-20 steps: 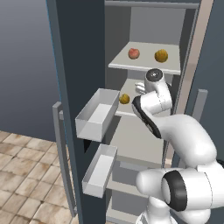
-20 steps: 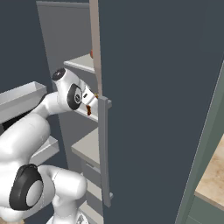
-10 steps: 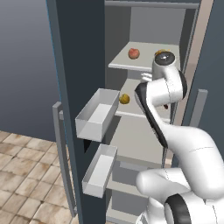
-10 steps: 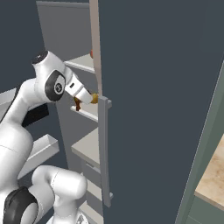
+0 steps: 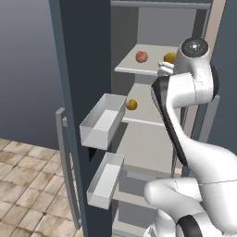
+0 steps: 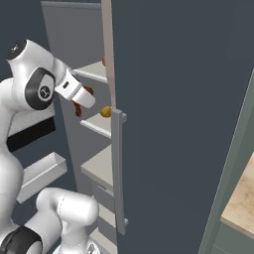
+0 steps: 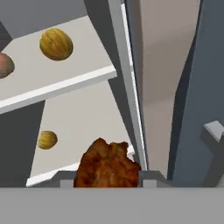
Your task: Take the chicken drumstick and squash from the second highest rack and move them to the highest rack where the peach and squash are located, to maximize freezer space. Close the freezer door after rearranging.
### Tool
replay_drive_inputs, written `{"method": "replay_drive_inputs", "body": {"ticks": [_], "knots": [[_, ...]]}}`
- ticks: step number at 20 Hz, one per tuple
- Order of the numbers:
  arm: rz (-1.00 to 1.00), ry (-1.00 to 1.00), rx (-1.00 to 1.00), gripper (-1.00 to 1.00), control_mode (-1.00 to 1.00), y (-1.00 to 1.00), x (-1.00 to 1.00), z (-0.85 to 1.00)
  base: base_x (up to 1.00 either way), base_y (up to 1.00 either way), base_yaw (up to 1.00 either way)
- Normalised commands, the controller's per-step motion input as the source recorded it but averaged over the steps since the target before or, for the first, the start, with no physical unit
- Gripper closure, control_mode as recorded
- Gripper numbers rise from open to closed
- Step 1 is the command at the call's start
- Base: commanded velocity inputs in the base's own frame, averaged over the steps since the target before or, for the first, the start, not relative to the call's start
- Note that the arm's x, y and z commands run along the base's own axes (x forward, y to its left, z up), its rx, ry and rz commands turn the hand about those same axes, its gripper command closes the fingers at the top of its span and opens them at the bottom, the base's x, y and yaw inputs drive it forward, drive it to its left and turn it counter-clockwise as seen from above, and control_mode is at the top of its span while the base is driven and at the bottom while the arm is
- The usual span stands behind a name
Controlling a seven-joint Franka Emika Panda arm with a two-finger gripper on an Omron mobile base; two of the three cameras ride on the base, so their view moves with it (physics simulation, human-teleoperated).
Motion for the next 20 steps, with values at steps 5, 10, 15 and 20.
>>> {"method": "replay_drive_inputs", "body": {"ticks": [5,10,15,20], "knots": [[0.00,-0.06,0.00,1.00,-1.00,0.00,0.10,0.79,0.00,0.00,0.00],[0.00,0.00,0.00,1.00,-1.00,0.00,0.45,0.35,0.00,0.00,0.00],[0.00,0.04,0.00,1.00,-1.00,0.00,0.61,-0.02,0.00,0.00,0.00],[0.00,0.00,0.00,1.00,-1.00,0.00,0.64,-0.26,0.00,0.00,0.00]]}}
